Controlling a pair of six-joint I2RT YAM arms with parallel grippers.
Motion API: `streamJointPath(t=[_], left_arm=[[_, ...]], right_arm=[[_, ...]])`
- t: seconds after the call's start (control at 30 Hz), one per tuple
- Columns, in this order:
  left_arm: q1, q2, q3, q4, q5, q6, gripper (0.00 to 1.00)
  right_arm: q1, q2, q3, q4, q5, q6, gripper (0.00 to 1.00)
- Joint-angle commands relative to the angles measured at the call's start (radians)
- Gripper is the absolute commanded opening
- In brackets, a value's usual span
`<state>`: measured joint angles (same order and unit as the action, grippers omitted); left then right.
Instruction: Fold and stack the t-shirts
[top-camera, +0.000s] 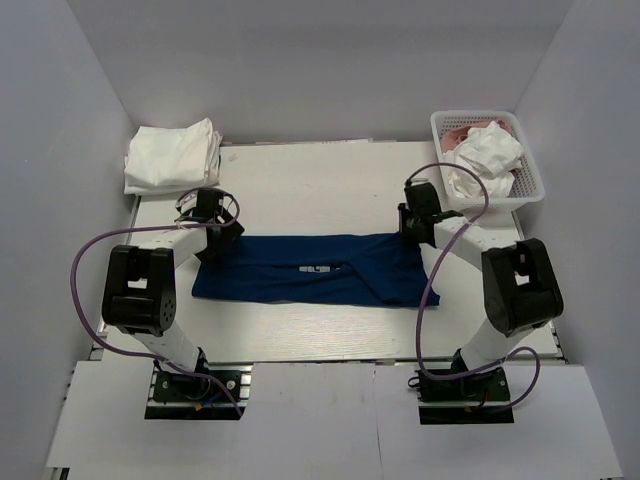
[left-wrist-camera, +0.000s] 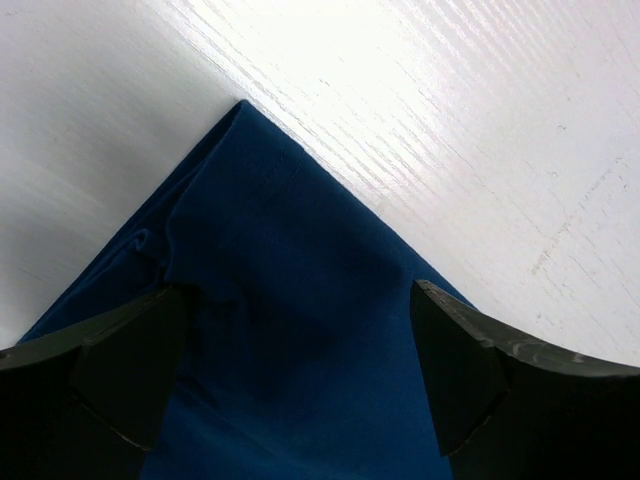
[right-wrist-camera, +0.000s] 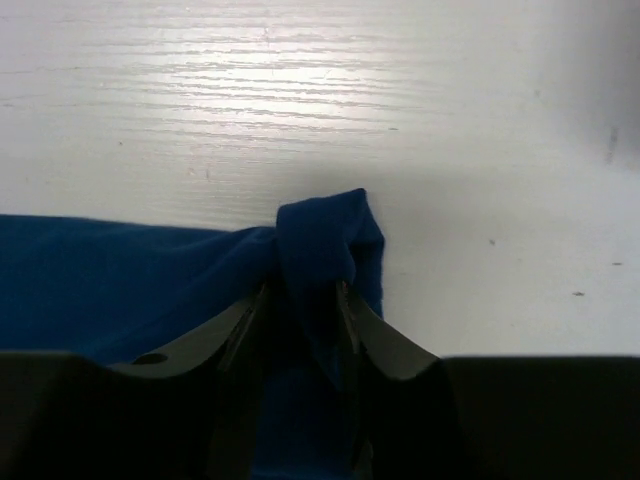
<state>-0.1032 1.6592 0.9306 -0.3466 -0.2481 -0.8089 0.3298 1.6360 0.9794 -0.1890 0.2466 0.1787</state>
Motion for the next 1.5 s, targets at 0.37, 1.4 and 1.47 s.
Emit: streamJointPath(t=[0.37,1.4,1.47], left_arm=[[0.016,0.050,-0.062,-0.110,-0.040,-0.041,1.00],[0.003,-0.122,0.119,-0.180,0.090,0.128,1.00],[-0.006,-0.122,0.129,-0.180,0.218,0.174,1.00]], right_arm=[[-0.031,0.038,0.044,0.054,0.156,0.223,0.00],[-0.137,-0.194,-0.063,0.194,-0.532,0.117,0.90],[-0.083,-0.208,-0.105,0.191,-0.491,0.166,0.90]])
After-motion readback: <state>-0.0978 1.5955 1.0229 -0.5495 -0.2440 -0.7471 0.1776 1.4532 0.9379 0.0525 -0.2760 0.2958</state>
